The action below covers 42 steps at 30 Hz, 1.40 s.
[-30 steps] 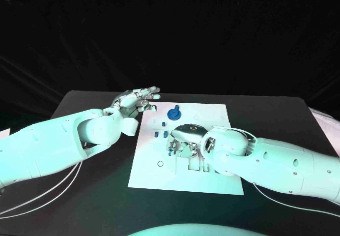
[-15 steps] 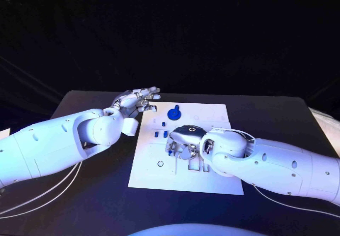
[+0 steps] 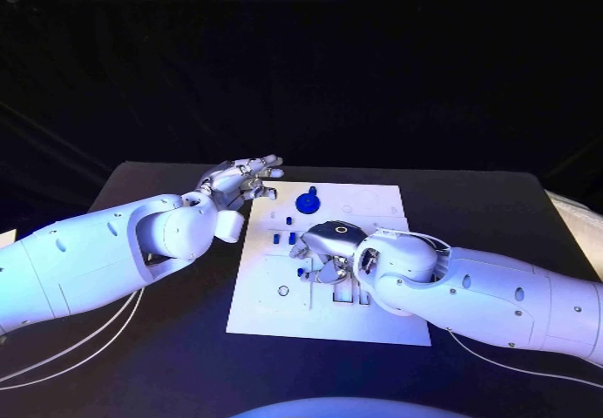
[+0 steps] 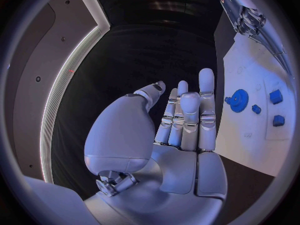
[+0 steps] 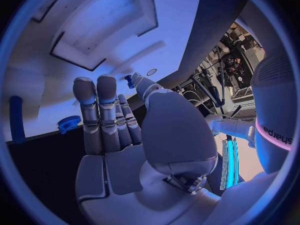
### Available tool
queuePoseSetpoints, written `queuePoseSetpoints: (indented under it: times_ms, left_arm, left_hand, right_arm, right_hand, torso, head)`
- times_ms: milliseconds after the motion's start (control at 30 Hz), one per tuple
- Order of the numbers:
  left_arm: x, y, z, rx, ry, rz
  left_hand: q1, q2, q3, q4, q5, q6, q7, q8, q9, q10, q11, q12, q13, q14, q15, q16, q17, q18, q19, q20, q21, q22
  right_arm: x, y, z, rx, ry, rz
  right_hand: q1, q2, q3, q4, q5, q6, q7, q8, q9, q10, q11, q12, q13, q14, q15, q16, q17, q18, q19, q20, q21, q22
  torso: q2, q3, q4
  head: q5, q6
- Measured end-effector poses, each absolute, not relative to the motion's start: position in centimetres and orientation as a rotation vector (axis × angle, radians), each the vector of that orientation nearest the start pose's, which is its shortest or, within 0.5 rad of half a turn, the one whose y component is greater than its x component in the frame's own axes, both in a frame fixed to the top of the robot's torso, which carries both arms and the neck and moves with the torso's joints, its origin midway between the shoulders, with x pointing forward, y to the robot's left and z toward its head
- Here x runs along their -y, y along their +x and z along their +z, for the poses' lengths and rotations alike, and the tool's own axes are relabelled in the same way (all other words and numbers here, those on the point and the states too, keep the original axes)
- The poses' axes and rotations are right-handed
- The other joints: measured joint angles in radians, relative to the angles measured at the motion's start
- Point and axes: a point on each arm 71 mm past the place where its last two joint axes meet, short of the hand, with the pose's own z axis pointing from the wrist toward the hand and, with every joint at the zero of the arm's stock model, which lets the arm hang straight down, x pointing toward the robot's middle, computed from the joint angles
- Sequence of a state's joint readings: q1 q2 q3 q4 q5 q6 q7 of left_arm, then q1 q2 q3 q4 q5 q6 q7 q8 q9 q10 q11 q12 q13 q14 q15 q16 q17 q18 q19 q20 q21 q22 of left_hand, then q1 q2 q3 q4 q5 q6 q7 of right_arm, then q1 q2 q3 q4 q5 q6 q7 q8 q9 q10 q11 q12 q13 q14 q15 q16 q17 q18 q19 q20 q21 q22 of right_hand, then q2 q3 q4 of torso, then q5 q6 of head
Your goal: Assemble the parts on the task board
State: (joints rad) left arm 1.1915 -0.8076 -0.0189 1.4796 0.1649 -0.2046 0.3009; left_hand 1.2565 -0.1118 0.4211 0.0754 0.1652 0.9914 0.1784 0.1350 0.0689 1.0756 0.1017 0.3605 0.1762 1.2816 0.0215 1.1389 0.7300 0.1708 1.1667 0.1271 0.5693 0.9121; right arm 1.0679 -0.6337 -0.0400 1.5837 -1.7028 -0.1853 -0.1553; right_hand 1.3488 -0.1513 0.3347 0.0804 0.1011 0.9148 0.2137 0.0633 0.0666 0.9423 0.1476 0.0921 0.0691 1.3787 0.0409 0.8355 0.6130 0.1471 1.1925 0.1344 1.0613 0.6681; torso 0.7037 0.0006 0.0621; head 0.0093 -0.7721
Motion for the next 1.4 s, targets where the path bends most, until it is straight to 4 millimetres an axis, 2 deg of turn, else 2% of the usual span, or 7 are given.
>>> queuePoseSetpoints:
  times_ms: [100, 200, 467, 800, 1000, 1267, 1400]
  left_arm:
    - [-20.1, 49.7, -18.6, -1.479, -1.337, -1.641]
    - [-20.2, 49.7, -18.6, -1.483, -1.329, -1.637]
    - [-20.3, 49.7, -18.6, -1.492, -1.310, -1.628]
    - [-20.4, 49.7, -18.7, -1.496, -1.303, -1.621]
    - [-20.4, 49.7, -18.8, -1.498, -1.302, -1.620]
    - [-20.4, 49.7, -18.8, -1.499, -1.301, -1.619]
    - [-20.4, 49.7, -18.8, -1.499, -1.300, -1.619]
  left_hand:
    - [0.008, 0.008, 0.000, 0.000, 0.000, -0.004, 0.004, 0.000, 0.000, -0.007, 0.000, 0.006, 0.001, -0.006, 0.001, 0.000, -0.001, 0.000, 0.004, -0.004, -0.004, -0.002]
    - [0.008, 0.008, 0.000, 0.000, 0.000, -0.004, 0.004, 0.004, 0.000, -0.007, 0.000, 0.006, 0.001, -0.007, 0.000, 0.000, -0.001, 0.000, 0.004, -0.004, -0.004, -0.002]
    - [0.012, 0.012, 0.000, 0.000, 0.000, -0.004, 0.004, 0.004, 0.000, -0.007, 0.000, 0.006, 0.001, -0.007, 0.000, 0.000, -0.003, 0.000, 0.004, -0.004, -0.004, -0.003]
    - [0.012, 0.012, 0.000, 0.000, 0.000, -0.004, 0.004, 0.004, 0.000, -0.007, 0.000, 0.006, 0.002, -0.007, 0.000, 0.000, -0.003, 0.000, 0.004, -0.004, -0.004, -0.003]
    - [0.012, 0.012, 0.003, -0.003, 0.000, -0.004, 0.003, 0.004, 0.000, -0.007, 0.000, 0.006, 0.002, -0.007, 0.000, 0.000, -0.003, 0.000, 0.004, -0.004, -0.008, -0.004]
    - [0.012, 0.012, 0.003, -0.003, 0.000, -0.004, 0.004, 0.004, 0.000, -0.007, 0.000, 0.011, 0.002, -0.007, 0.000, 0.000, -0.004, 0.000, 0.004, -0.004, -0.008, -0.004]
    - [0.012, 0.012, 0.003, -0.003, 0.000, -0.004, 0.003, 0.004, 0.000, -0.011, 0.003, 0.011, 0.002, -0.007, 0.000, 0.000, -0.004, 0.000, 0.004, -0.004, -0.008, -0.004]
  right_arm:
    - [8.1, 42.7, -23.7, -1.738, -0.482, 0.771]
    - [9.2, 42.6, -23.5, -1.724, -0.445, 0.770]
    - [12.8, 42.2, -21.3, -1.689, -0.323, 0.789]
    - [17.8, 43.6, -18.3, -1.682, -0.226, 0.708]
    - [19.3, 44.4, -18.5, -1.723, -0.211, 0.645]
    - [19.9, 44.8, -19.1, -1.771, -0.225, 0.592]
    - [19.6, 45.0, -19.4, -1.785, -0.237, 0.581]
  right_hand:
    - [-0.003, 0.003, -0.015, -0.002, 0.000, 0.000, 0.000, 0.003, 0.003, 0.000, 0.000, 0.022, 0.004, 0.000, 0.000, 0.004, -0.001, 0.000, 0.001, 0.001, 0.000, 0.008]
    - [0.009, 0.019, -0.024, -0.008, 0.006, 0.020, -0.008, 0.010, 0.006, 0.013, -0.013, 0.048, 0.007, 0.008, -0.008, 0.022, 0.006, 0.000, 0.021, -0.002, 0.015, 0.027]
    - [0.031, 0.041, -0.025, -0.014, 0.013, 0.070, -0.030, 0.025, 0.009, 0.064, -0.034, 0.105, 0.007, 0.044, -0.025, 0.067, 0.041, 0.000, 0.064, -0.020, 0.059, 0.094]
    - [0.022, 0.032, -0.030, -0.028, 0.017, 0.065, -0.052, 0.008, 0.002, 0.064, -0.046, 0.101, -0.007, 0.050, -0.032, 0.074, 0.045, 0.000, 0.081, -0.020, 0.074, 0.124]
    - [0.016, 0.026, -0.062, -0.029, 0.017, 0.019, -0.030, 0.001, -0.002, 0.004, -0.029, 0.082, -0.007, 0.056, -0.027, 0.074, 0.040, 0.000, 0.081, -0.020, 0.074, 0.120]
    - [0.016, 0.027, -0.077, -0.031, 0.017, 0.034, -0.033, 0.002, 0.003, 0.004, -0.028, 0.087, -0.005, 0.059, -0.023, 0.078, 0.043, 0.000, 0.085, -0.016, 0.078, 0.125]
    - [0.039, 0.049, -0.076, -0.031, 0.017, 0.051, -0.043, 0.006, 0.004, 0.008, -0.032, 0.094, -0.005, 0.059, -0.023, 0.078, 0.037, 0.000, 0.085, -0.016, 0.078, 0.125]
  torso:
    - [0.000, 0.0000, 0.0004]
    - [0.000, -0.0002, 0.0002]
    - [0.000, -0.0002, -0.0018]
    - [-0.002, -0.0008, -0.0012]
    - [-0.001, -0.0007, -0.0012]
    - [0.000, -0.0002, -0.0007]
    - [0.000, -0.0002, -0.0001]
  head:
    - [-0.001, 0.001]
    - [-0.002, 0.001]
    - [-0.005, 0.003]
    - [-0.019, 0.011]
    - [-0.022, 0.016]
    - [-0.026, 0.019]
    - [-0.027, 0.019]
